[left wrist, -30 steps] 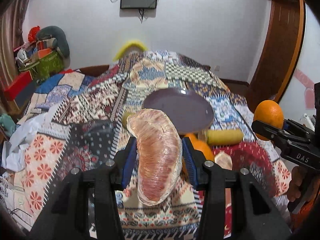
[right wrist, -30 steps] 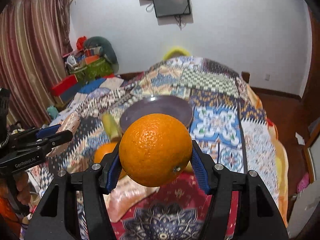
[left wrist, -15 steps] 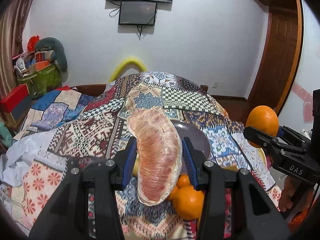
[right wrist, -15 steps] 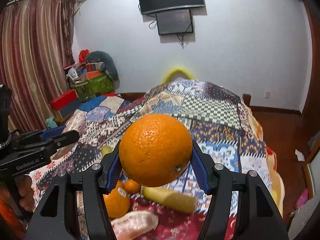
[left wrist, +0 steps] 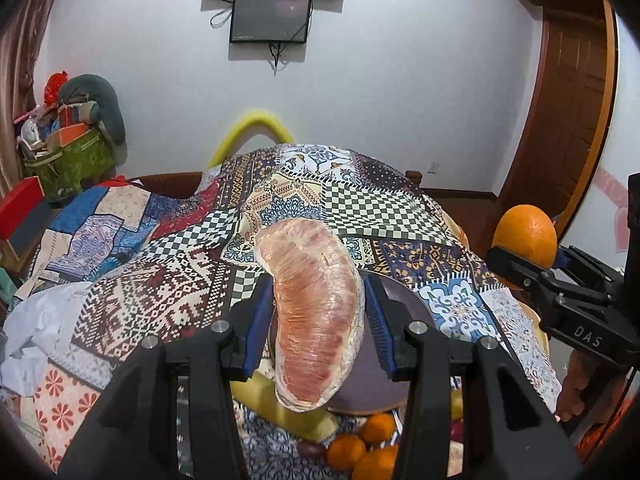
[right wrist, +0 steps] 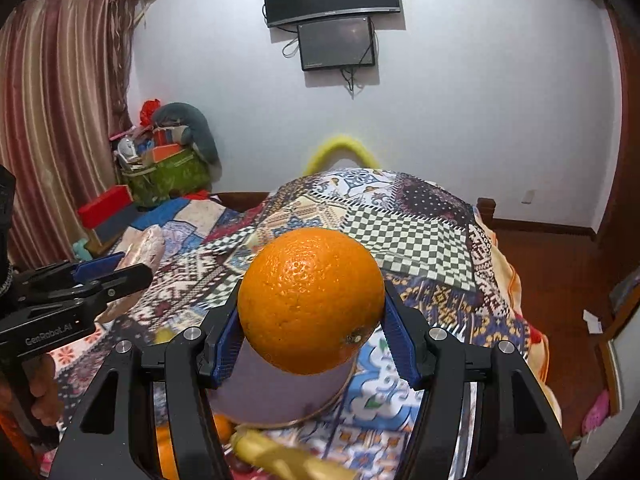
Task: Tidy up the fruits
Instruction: 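Lift and carry the pomelo segment and orange toward the dark plate with both tools, then lower the pomelo segment onto the plate with the left tool while the right tool sets the orange down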
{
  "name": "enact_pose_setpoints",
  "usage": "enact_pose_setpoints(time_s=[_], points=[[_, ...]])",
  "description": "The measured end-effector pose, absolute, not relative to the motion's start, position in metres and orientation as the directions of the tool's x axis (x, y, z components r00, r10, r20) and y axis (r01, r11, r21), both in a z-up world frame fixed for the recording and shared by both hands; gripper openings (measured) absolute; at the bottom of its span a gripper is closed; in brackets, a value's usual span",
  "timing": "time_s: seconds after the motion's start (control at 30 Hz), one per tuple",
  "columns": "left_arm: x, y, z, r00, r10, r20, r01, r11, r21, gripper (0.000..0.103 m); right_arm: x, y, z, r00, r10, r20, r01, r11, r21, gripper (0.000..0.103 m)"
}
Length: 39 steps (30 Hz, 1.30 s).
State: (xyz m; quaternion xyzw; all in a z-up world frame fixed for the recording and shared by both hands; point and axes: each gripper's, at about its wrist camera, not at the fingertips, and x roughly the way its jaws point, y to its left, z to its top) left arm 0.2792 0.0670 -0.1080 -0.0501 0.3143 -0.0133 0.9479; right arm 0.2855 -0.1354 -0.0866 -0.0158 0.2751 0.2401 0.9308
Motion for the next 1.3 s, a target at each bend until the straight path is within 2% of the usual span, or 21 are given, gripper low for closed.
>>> enact_pose_setpoints(time_s=[0.23, 0.57, 0.97, 1.3], points=[[0.315, 0.073, -0.125, 0.774, -0.061, -0.630, -0.011, 0.994, -0.110, 0.045, 0.316, -0.132, -0.098, 0.720, 0.422, -0.551, -0.457, 0.886, 0.081, 0.059], [0.355, 0.072, -0.159, 0.710, -0.059, -0.702, 0.000, 0.996, -0.084, 0.045, 0.348, -0.120, -0.131, 0.636, 0.425, -0.645, -0.493, 0.866, 0.085, 0.059], [0.381, 0.068, -0.200, 0.589, -0.124, -0.798, 0.051, 0.992, -0.117, 0.045, 0.367, -0.100, -0.161, 0.484, 0.436, -0.759, -0.576, 0.811, 0.099, 0.059], [0.386, 0.068, -0.215, 0.550, -0.122, -0.826, 0.056, 0.992, -0.110, 0.045, 0.375, -0.087, -0.177, 0.408, 0.421, -0.810, -0.601, 0.792, 0.109, 0.059]])
